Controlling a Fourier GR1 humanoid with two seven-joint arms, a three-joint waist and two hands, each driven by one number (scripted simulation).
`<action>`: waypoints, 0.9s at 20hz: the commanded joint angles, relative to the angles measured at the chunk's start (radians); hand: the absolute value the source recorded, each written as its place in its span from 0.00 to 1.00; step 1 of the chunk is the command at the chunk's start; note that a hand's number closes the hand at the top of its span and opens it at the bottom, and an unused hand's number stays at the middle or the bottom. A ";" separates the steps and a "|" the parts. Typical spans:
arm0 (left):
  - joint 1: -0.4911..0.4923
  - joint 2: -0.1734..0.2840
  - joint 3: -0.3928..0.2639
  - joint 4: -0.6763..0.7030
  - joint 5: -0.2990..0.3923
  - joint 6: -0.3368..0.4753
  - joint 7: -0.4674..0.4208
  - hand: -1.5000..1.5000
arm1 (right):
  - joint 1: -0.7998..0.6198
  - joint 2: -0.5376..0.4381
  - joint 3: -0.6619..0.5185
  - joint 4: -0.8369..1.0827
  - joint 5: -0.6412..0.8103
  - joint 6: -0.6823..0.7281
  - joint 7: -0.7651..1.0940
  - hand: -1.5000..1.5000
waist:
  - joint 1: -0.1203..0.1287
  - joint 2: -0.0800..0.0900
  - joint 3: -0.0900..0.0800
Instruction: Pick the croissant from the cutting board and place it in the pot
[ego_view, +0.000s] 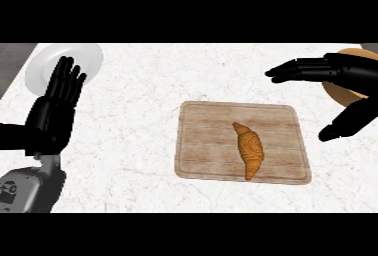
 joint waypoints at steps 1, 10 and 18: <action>-0.049 -0.028 -0.009 0.029 -0.015 0.029 0.027 0.50 | -0.072 -0.021 0.109 0.057 0.184 0.041 -0.120 0.00 | -0.003 -0.006 -0.001; -0.064 -0.043 0.034 0.162 -0.023 -0.019 -0.071 0.50 | -0.124 0.109 0.235 0.099 0.344 0.019 -0.031 0.00 | -0.031 -0.015 -0.003; -0.072 -0.007 0.080 0.134 -0.023 -0.041 -0.022 0.50 | -0.040 0.180 0.267 0.027 0.426 0.070 0.114 0.00 | -0.040 -0.020 -0.002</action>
